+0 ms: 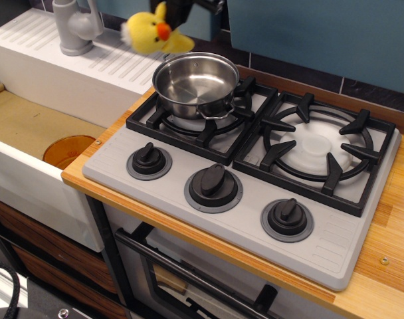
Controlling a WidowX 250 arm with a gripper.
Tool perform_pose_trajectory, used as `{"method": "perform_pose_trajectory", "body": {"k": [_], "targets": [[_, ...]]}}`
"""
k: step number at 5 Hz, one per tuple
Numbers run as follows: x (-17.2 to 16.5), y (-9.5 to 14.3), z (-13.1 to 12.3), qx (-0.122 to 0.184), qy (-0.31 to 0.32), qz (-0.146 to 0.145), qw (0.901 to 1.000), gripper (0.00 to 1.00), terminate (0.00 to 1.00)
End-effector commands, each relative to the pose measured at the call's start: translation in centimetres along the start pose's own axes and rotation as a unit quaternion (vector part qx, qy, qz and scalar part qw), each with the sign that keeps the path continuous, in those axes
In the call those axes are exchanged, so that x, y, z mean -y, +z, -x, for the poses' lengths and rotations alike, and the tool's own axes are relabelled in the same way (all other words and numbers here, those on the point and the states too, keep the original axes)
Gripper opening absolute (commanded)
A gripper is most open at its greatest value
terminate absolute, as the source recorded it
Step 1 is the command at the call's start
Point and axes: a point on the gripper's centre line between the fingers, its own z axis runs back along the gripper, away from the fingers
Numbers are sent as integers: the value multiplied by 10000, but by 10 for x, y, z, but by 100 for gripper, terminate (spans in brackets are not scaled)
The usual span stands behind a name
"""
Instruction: Put stuffedduck in pan
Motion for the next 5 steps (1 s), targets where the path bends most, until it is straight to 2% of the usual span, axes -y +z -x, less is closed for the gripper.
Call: {"method": "perform_pose_trajectory", "body": {"k": [1,2,3,5], "targets": [[1,8,-39,401,-17,16,9992,0,0],[7,0,-43,450,-15,73,9990,0,0],[10,-3,-43,505,-27,96,9987,100,0],[13,-2,-40,520,27,138,9985,100,0]]}}
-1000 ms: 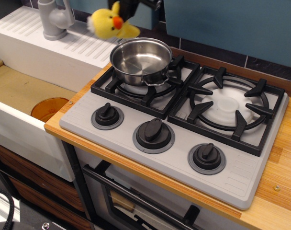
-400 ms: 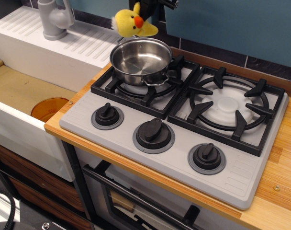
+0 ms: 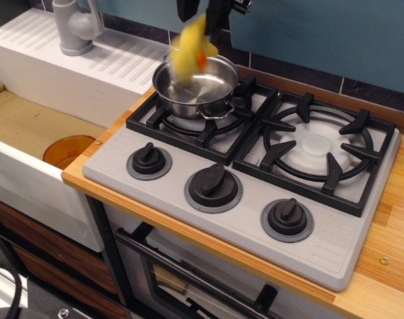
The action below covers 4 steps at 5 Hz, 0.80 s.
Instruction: Put stuffedduck in pan
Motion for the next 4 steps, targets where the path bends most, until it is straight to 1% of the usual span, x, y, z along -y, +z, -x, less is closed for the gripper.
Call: {"method": "perform_pose_trajectory", "body": {"k": [1,2,3,4], "targets": [[4,20,-1,241,63,-60,9997,100,0],[9,25,1,243,83,-88,9996,100,0],[15,29,4,309,95,-87,9994,100,0],[19,34,3,335,106,22,9994,100,0]]}}
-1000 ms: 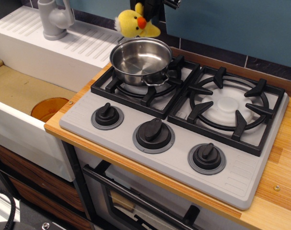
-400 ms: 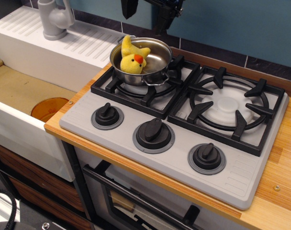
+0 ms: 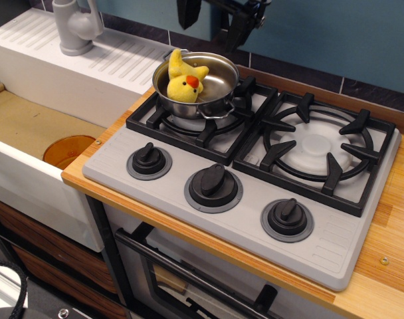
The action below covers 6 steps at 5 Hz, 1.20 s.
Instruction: Put stuffedduck in pan
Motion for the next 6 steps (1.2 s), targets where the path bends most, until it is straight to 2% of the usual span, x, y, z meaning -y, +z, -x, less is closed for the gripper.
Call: {"method": "perform_pose_trajectory", "body": {"k": [1,2,3,4,6], "targets": [[2,33,-7,429,90,140,9989,100,0],[7,35,-8,453,90,129,9989,100,0],[11,34,-11,422,69,401,9983,100,0],[13,34,-14,387,101,526,9978,100,0],[14,37,-16,367,113,493,9980,100,0]]}}
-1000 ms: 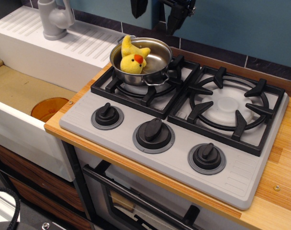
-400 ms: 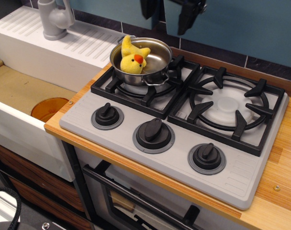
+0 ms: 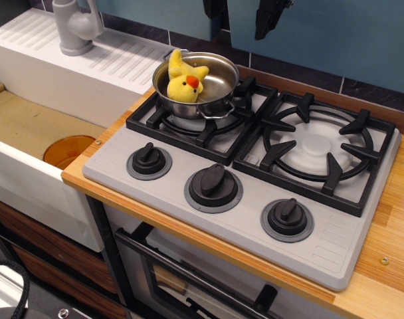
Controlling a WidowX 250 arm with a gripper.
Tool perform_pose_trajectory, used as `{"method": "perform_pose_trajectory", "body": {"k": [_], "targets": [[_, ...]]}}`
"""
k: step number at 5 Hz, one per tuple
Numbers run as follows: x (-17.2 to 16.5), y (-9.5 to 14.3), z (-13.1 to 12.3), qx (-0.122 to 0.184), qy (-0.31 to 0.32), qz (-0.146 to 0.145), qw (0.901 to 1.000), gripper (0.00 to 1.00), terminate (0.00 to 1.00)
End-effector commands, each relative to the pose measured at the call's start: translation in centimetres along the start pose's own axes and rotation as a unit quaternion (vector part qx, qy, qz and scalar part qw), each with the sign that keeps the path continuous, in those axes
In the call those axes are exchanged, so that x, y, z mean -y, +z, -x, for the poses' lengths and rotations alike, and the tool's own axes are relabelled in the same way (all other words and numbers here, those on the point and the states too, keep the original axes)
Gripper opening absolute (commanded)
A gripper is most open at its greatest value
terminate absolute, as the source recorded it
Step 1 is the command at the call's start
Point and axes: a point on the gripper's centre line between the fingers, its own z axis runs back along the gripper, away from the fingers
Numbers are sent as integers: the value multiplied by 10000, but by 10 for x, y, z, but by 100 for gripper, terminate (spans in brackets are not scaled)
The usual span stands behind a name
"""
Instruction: Put stuffedduck in pan
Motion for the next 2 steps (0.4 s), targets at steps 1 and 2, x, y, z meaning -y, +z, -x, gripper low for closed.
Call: {"method": "perform_pose_trajectory", "body": {"k": [1,2], "targets": [[0,17,-10,327,119,-236,9991,100,0],[3,14,-10,273,97,-114,9995,100,100]]}}
